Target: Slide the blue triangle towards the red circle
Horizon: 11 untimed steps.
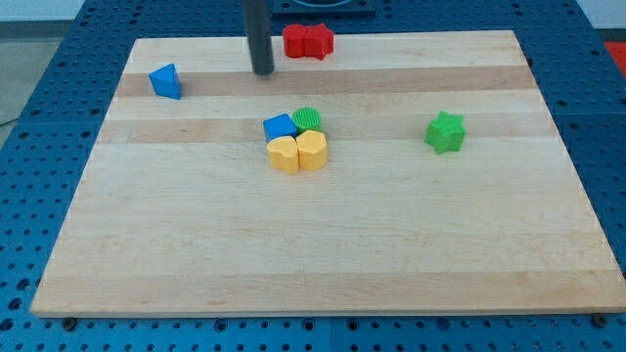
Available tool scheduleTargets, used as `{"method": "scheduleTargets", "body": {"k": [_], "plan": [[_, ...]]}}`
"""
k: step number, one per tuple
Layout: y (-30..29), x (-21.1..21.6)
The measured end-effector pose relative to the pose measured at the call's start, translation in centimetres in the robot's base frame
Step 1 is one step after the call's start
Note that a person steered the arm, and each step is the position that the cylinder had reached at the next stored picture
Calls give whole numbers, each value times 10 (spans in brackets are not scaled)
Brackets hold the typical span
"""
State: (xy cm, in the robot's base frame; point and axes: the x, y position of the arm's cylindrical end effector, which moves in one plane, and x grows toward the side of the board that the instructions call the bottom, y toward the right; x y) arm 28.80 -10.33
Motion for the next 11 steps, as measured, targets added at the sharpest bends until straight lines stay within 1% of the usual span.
{"method": "scheduleTargets", "body": {"k": [1, 2, 3, 4, 5, 6, 7, 8, 9, 10, 11], "plan": [[-51, 45], [-129, 85], [-200, 88], [-202, 61], [-161, 10], [-69, -16], [-27, -16], [-105, -16], [-165, 2], [-126, 34], [-34, 17]]}}
